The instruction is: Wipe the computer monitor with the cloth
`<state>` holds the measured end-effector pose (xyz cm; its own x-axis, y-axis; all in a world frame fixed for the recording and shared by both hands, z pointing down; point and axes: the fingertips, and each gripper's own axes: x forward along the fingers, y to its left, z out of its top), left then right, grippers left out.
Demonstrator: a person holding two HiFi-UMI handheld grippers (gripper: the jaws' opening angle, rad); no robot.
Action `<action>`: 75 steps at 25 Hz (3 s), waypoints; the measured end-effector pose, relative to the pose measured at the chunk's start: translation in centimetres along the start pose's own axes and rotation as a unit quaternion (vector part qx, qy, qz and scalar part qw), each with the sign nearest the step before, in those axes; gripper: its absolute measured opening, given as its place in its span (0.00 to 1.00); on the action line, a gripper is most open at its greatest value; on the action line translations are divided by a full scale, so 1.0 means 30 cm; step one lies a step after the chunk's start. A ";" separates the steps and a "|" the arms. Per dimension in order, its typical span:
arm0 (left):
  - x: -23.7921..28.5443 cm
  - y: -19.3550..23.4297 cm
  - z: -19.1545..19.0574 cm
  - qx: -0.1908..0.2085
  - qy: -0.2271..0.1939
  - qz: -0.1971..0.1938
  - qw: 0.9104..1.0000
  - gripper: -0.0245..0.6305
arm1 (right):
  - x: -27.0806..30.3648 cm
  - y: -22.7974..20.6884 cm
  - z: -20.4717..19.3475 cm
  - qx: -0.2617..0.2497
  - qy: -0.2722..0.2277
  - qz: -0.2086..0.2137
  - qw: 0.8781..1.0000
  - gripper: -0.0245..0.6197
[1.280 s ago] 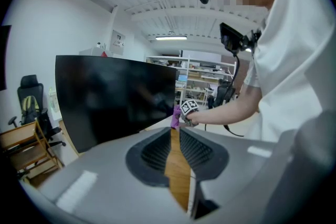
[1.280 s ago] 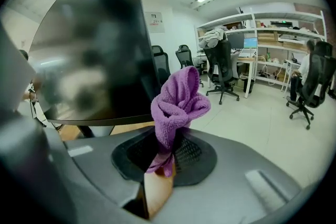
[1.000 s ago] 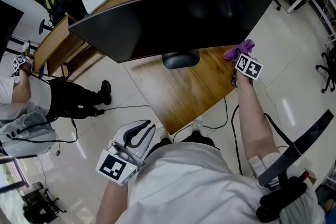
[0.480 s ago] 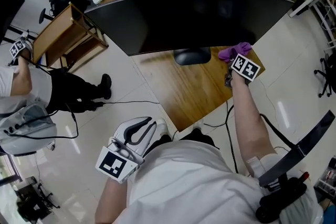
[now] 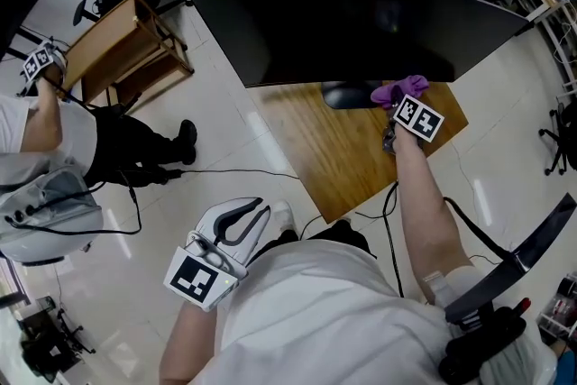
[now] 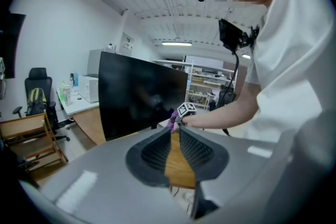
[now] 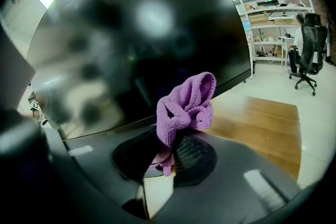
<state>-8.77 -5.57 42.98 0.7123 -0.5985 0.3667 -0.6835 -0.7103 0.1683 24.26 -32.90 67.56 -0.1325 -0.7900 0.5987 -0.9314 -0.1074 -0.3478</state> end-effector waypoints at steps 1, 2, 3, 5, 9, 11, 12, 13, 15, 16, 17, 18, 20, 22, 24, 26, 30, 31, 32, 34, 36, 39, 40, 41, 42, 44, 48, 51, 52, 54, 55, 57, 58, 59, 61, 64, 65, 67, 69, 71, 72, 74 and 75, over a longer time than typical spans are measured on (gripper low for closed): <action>-0.009 0.008 -0.003 0.000 0.000 0.000 1.000 0.15 | 0.002 0.012 -0.003 0.000 0.000 0.000 1.000 0.13; -0.018 0.015 -0.005 0.000 -0.001 0.000 1.000 0.15 | 0.004 0.025 -0.006 0.001 0.000 0.000 1.000 0.13; -0.027 0.022 -0.007 -0.001 -0.002 0.001 1.000 0.15 | 0.006 0.038 -0.008 0.000 0.000 0.001 1.000 0.13; -0.045 0.034 -0.010 -0.003 -0.004 0.002 1.000 0.15 | 0.008 0.064 -0.016 -0.002 0.001 0.003 1.000 0.13; -0.083 0.060 -0.020 -0.004 -0.008 0.004 1.000 0.15 | 0.015 0.124 -0.041 -0.004 0.002 0.010 1.000 0.13; -0.102 0.074 -0.028 -0.006 -0.010 0.006 1.000 0.15 | 0.022 0.158 -0.054 -0.005 0.003 0.014 1.000 0.13; -0.111 0.080 -0.032 -0.007 -0.011 0.007 1.000 0.15 | 0.025 0.176 -0.062 -0.005 0.004 0.016 1.000 0.13; -0.120 0.085 -0.035 -0.007 -0.011 0.008 1.000 0.15 | 0.028 0.194 -0.069 -0.006 0.005 0.018 1.000 0.13; -0.139 0.096 -0.044 -0.007 -0.012 0.011 1.000 0.15 | 0.034 0.226 -0.084 -0.007 0.006 0.022 1.000 0.13; -0.148 0.101 -0.049 -0.008 -0.012 0.012 1.000 0.15 | 0.037 0.243 -0.093 -0.008 0.007 0.024 1.000 0.13; -0.157 0.106 -0.054 -0.008 -0.012 0.013 1.000 0.15 | 0.041 0.259 -0.102 -0.008 0.009 0.026 1.000 0.13; -0.166 0.110 -0.059 -0.008 -0.012 0.015 1.000 0.15 | 0.044 0.276 -0.111 -0.009 0.011 0.029 0.999 0.13; -0.183 0.118 -0.067 -0.010 -0.012 0.018 1.000 0.15 | 0.052 0.311 -0.127 -0.011 0.013 0.035 0.999 0.13; -0.200 0.127 -0.074 -0.011 -0.013 0.021 1.000 0.15 | 0.057 0.349 -0.143 -0.014 0.016 0.040 0.999 0.13; -0.218 0.135 -0.079 -0.012 -0.015 0.024 1.000 0.15 | 0.061 0.388 -0.159 -0.016 0.019 0.046 0.999 0.13; -0.234 0.143 -0.085 -0.012 -0.016 0.027 0.999 0.15 | 0.066 0.428 -0.176 -0.019 0.022 0.054 0.998 0.13; -0.263 0.153 -0.098 -0.014 -0.018 0.032 0.999 0.15 | 0.075 0.512 -0.211 -0.024 0.030 0.069 0.997 0.13; -0.270 0.155 -0.100 -0.015 -0.018 0.034 0.999 0.15 | 0.077 0.532 -0.217 -0.025 0.032 0.073 0.997 0.13; -0.276 0.157 -0.101 -0.016 -0.019 0.035 0.999 0.15 | 0.079 0.552 -0.222 -0.025 0.033 0.076 0.996 0.13; -0.291 0.161 -0.104 -0.017 -0.020 0.038 0.999 0.15 | 0.083 0.590 -0.233 -0.027 0.036 0.082 0.996 0.13; -0.306 0.165 -0.112 -0.020 -0.020 0.042 0.999 0.15 | 0.087 0.626 -0.247 -0.030 0.039 0.087 0.995 0.13; -0.326 0.173 -0.127 -0.025 -0.021 0.049 0.998 0.15 | 0.096 0.685 -0.274 -0.038 0.045 0.099 0.993 0.13; -0.333 0.177 -0.130 -0.026 -0.021 0.052 0.998 0.15 | 0.097 0.707 -0.284 -0.042 0.048 0.104 0.993 0.13; -0.342 0.180 -0.133 -0.026 -0.022 0.054 0.998 0.15 | 0.098 0.732 -0.295 -0.046 0.051 0.109 0.992 0.13; -0.350 0.183 -0.134 -0.026 -0.022 0.056 0.998 0.15 | 0.099 0.757 -0.306 -0.050 0.054 0.114 0.991 0.13; -0.364 0.187 -0.137 -0.028 -0.024 0.059 0.998 0.15 | 0.100 0.804 -0.324 -0.058 0.059 0.124 0.989 0.13; -0.383 0.197 -0.144 -0.033 -0.027 0.070 0.997 0.15 | 0.109 0.879 -0.352 -0.071 0.069 0.140 0.985 0.13; -0.398 0.205 -0.149 -0.034 -0.029 0.076 0.996 0.15 | 0.114 0.935 -0.373 -0.084 0.077 0.152 0.982 0.13; -0.404 0.207 -0.149 -0.035 -0.030 0.078 0.996 0.15 | 0.114 0.955 -0.380 -0.089 0.080 0.157 0.980 0.13; -0.416 0.210 -0.147 -0.036 -0.031 0.082 0.995 0.15 | 0.112 0.996 -0.394 -0.097 0.084 0.167 0.978 0.13; -0.421 0.211 -0.146 -0.037 -0.032 0.085 0.995 0.15 | 0.111 1.016 -0.401 -0.101 0.087 0.172 0.976 0.13; -0.433 0.215 -0.148 -0.037 -0.032 0.090 0.995 0.15 | 0.110 1.055 -0.416 -0.107 0.092 0.183 0.973 0.13; -0.439 0.217 -0.151 -0.038 -0.032 0.093 0.994 0.15 | 0.110 1.075 -0.424 -0.111 0.095 0.188 0.971 0.13; -0.444 0.218 -0.155 -0.039 -0.031 0.096 0.994 0.15 | 0.110 1.095 -0.431 -0.116 0.097 0.193 0.969 0.13; -0.454 0.222 -0.162 -0.040 -0.032 0.102 0.993 0.15 | 0.110 1.135 -0.439 -0.128 0.101 0.203 0.965 0.13; -0.466 0.224 -0.169 -0.043 -0.035 0.106 0.993 0.15 | 0.102 1.188 -0.446 -0.144 0.103 0.216 0.960 0.13; -0.469 0.224 -0.171 -0.044 -0.036 0.107 0.993 0.15 | 0.096 1.204 -0.446 -0.149 0.103 0.221 0.958 0.13; -0.471 0.224 -0.173 -0.044 -0.039 0.107 0.993 0.15 | 0.081 1.232 -0.436 -0.156 0.099 0.230 0.956 0.13; -0.472 0.227 -0.173 -0.043 -0.043 0.106 0.992 0.15 | 0.065 1.257 -0.415 -0.165 0.092 0.236 0.953 0.13; -0.472 0.232 -0.173 -0.042 -0.047 0.106 0.992 0.15 | 0.049 1.280 -0.387 -0.177 0.084 0.241 0.950 0.13; -0.472 0.236 -0.171 -0.041 -0.049 0.106 0.992 0.15 | 0.040 1.291 -0.372 -0.183 0.080 0.244 0.949 0.13; -0.472 0.242 -0.165 -0.039 -0.053 0.105 0.992 0.15 | 0.023 1.310 -0.347 -0.195 0.077 0.249 0.946 0.13; -0.470 0.242 -0.161 -0.037 -0.055 0.103 0.992 0.15 | 0.014 1.317 -0.336 -0.200 0.076 0.251 0.944 0.13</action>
<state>-24.57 -0.50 43.46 0.5666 -0.7675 0.2999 -0.8234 -0.5419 0.1688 -16.03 -31.37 61.35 -0.6100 -0.5812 0.5386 -0.7878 0.5181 -0.3331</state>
